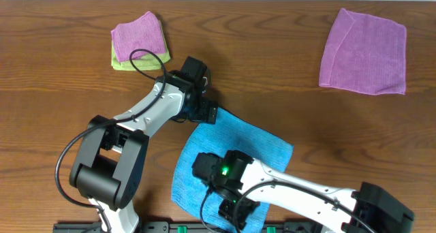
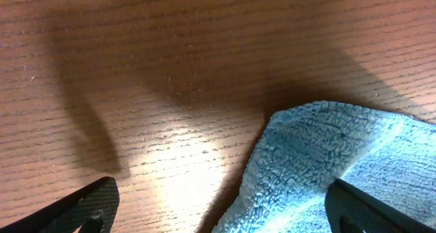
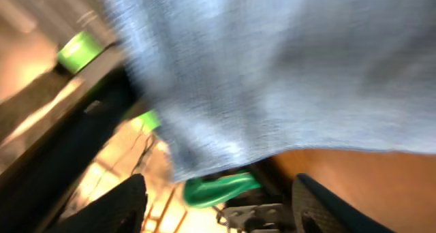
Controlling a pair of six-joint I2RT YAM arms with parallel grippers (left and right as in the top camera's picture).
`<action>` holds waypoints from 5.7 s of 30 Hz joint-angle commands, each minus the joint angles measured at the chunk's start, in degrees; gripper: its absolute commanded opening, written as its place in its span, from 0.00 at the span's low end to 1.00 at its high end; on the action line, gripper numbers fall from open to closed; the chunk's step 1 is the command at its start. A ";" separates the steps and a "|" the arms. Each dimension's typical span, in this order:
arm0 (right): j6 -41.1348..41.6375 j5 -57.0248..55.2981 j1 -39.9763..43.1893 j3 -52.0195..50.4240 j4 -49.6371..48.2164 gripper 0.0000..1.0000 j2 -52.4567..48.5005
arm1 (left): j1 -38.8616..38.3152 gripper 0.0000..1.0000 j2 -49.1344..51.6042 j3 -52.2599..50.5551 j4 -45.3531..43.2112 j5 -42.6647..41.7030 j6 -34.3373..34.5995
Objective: Fold the cloth
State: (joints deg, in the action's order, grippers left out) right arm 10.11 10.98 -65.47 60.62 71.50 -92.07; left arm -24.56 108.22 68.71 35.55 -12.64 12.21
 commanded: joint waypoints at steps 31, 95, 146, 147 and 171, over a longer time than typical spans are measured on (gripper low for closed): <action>7.06 -1.92 35.78 -14.51 -24.46 0.03 0.94 | -0.24 0.78 0.24 0.94 4.39 -3.93 -1.99; -4.61 -14.14 52.54 -21.57 -52.28 0.05 -5.57 | -7.69 0.06 5.90 8.70 -12.59 -5.11 -4.83; -4.63 -1.90 47.01 -8.55 -56.92 0.01 -5.42 | 2.14 0.06 10.73 20.74 -6.32 18.43 -6.36; -4.63 -2.29 47.01 -6.91 -54.60 0.01 -5.40 | 2.14 0.06 10.29 22.32 -4.48 16.65 -7.10; 26.03 -14.25 56.00 -5.99 -44.98 0.02 -6.23 | -2.84 0.06 18.14 23.65 -0.72 -3.76 -13.86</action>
State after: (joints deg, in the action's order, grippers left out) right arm 30.26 -1.74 -9.34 54.89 26.63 -97.12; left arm -27.29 125.62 92.86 34.57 -15.33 -0.49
